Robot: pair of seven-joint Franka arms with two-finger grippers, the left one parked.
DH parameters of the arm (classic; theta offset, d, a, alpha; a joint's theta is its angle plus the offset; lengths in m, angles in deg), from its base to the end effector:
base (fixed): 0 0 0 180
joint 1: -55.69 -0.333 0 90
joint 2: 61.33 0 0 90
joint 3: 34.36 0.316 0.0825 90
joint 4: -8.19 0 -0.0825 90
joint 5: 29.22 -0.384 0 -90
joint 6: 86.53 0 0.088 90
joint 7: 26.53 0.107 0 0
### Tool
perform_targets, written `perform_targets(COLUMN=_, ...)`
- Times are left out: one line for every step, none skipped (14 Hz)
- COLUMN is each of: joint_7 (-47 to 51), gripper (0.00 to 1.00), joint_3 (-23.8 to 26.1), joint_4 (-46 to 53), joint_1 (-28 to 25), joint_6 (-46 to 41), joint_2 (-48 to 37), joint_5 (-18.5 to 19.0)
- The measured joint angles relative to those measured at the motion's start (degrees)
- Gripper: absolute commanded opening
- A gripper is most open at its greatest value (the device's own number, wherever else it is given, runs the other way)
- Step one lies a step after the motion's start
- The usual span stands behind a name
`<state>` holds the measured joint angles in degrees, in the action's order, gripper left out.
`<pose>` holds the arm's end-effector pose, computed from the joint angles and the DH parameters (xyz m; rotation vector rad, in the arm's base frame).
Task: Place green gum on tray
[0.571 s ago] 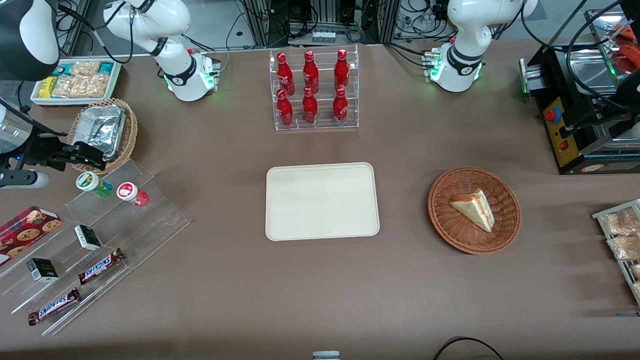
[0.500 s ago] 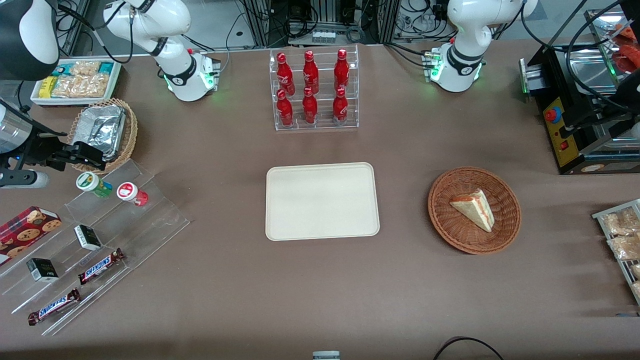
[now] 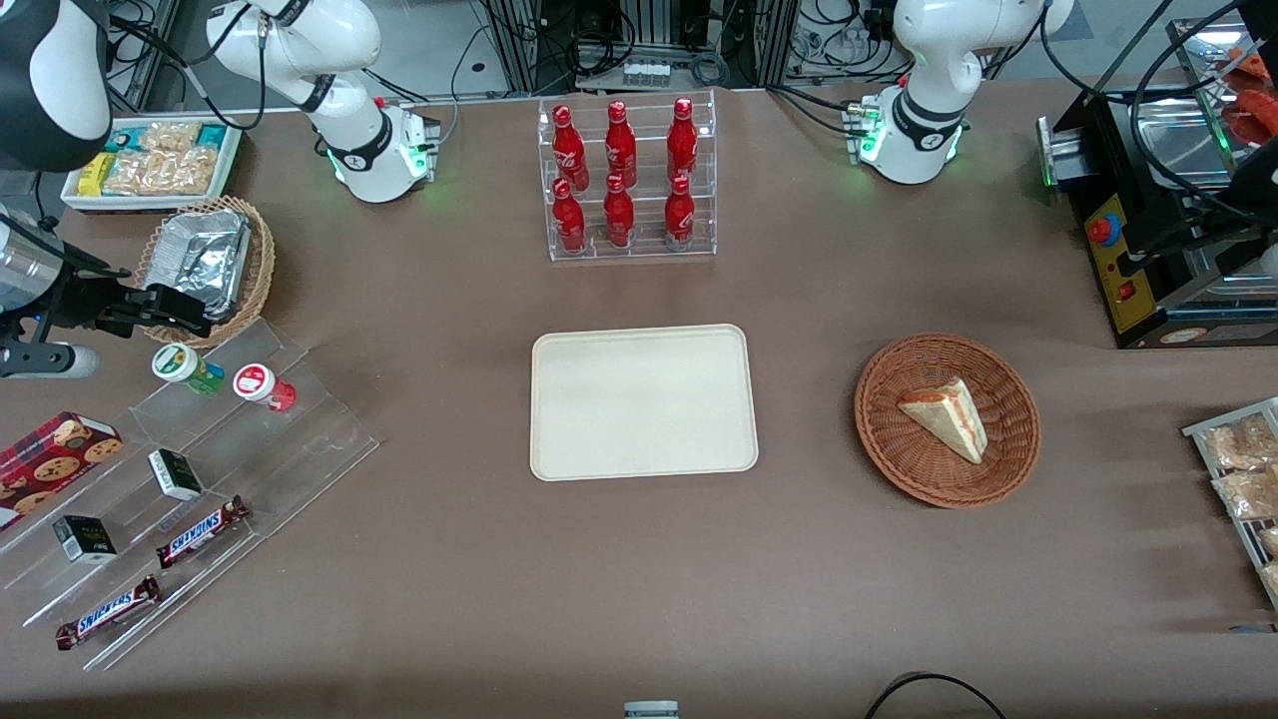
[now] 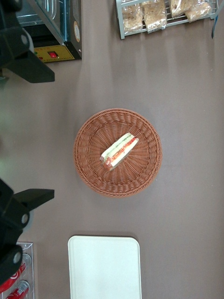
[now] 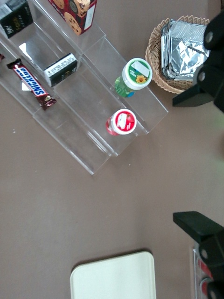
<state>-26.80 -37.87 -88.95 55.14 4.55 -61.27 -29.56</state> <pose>0.5495 -0.0278 0.5669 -3.1274 0.0741 0.1669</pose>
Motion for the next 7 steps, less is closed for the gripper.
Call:
perform_targets(joint_7=-1.8, gripper=0.99, joint_3=-0.6, joint_4=-2.1, joint_1=0.0, joint_6=1.9, joint_2=-0.4, joint_5=0.0)
perform_targets(joint_7=-4.2, gripper=0.99, joint_3=-1.2, joint_4=-4.9, joint_1=0.1, joint_6=4.8, joint_2=-1.3, joint_5=0.0)
perform_targets(joint_7=-6.8, gripper=0.99, joint_3=-1.8, joint_4=-8.2, joint_1=0.1, joint_6=7.8, joint_2=-2.5, joint_5=0.0)
perform_targets(joint_7=-9.7, gripper=0.99, joint_3=-2.5, joint_4=-11.6, joint_1=0.2, joint_6=10.5, joint_2=-4.0, joint_5=0.0)
perform_targets(joint_7=-13.1, gripper=0.99, joint_3=-3.2, joint_4=-14.7, joint_1=0.2, joint_6=12.7, joint_2=-5.6, joint_5=0.0)
perform_targets(joint_7=-16.3, gripper=0.99, joint_3=-3.9, joint_4=-17.5, joint_1=0.2, joint_6=14.6, joint_2=-7.0, joint_5=0.0)
perform_targets(joint_7=-19.7, gripper=0.99, joint_3=-4.8, joint_4=-19.9, joint_1=0.2, joint_6=16.4, joint_2=-8.4, joint_5=0.0)
